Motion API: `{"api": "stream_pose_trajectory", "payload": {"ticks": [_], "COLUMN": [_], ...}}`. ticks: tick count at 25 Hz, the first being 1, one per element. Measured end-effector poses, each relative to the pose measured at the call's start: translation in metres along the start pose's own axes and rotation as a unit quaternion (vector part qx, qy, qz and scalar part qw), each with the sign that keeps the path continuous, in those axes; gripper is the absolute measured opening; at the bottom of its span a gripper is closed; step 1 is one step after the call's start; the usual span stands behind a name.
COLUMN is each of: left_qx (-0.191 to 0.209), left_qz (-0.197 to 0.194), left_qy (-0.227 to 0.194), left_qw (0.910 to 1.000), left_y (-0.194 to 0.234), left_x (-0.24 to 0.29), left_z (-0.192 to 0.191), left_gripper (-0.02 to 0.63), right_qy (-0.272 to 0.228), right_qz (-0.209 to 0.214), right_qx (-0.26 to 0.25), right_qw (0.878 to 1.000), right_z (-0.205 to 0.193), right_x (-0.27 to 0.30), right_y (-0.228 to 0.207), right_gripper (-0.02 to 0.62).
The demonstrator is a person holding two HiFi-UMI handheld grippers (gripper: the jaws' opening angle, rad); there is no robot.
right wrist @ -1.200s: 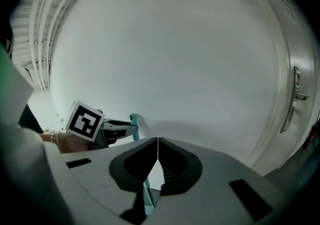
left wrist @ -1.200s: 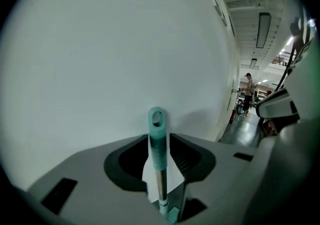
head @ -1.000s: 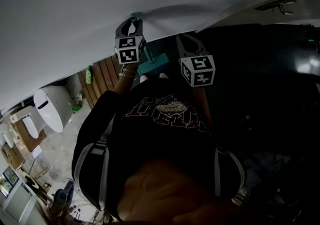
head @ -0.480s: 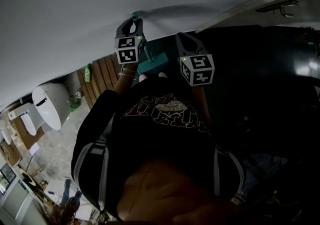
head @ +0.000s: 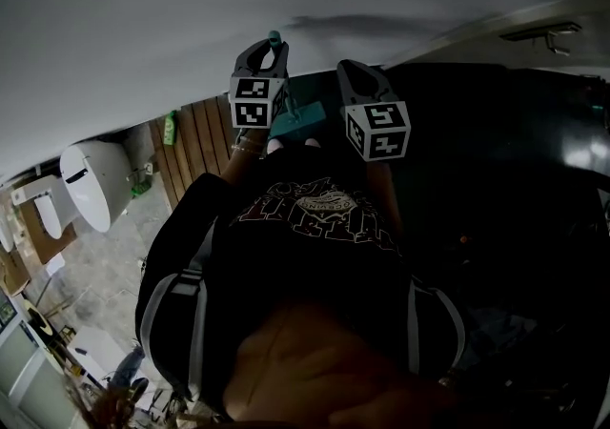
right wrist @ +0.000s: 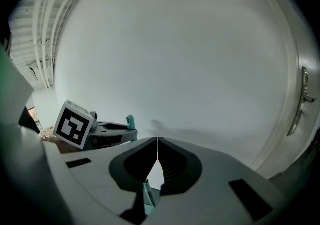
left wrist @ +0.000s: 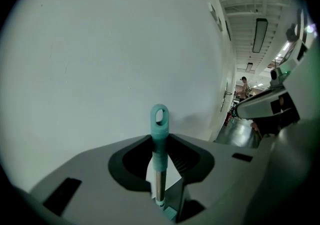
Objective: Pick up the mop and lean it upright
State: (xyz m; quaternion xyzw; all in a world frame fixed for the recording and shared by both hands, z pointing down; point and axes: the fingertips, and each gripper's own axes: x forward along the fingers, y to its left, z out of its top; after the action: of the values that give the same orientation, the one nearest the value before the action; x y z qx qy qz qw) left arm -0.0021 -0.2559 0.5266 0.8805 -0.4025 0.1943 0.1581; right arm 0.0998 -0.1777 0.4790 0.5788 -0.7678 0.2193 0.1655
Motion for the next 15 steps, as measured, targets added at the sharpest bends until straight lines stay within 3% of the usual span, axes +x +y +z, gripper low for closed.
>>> {"api": "stream_pose_trajectory", "payload": {"ticks": [15], "left_qx": [0.007], "left_qz": [-0.002], "left_qy": [-0.005], "left_qw": [1.0000], "left_y": [-0.023], "left_x": [-0.034], "left_z": [-0.012], "left_gripper": [0.144], "right_qy": [0.002], "right_qz": [0.045], "right_qx": [-0.024], "right_qw": [0.999], "right_z": [0.000], "right_x": [0.007], "right_y": [0.029], "right_gripper": [0.020]}}
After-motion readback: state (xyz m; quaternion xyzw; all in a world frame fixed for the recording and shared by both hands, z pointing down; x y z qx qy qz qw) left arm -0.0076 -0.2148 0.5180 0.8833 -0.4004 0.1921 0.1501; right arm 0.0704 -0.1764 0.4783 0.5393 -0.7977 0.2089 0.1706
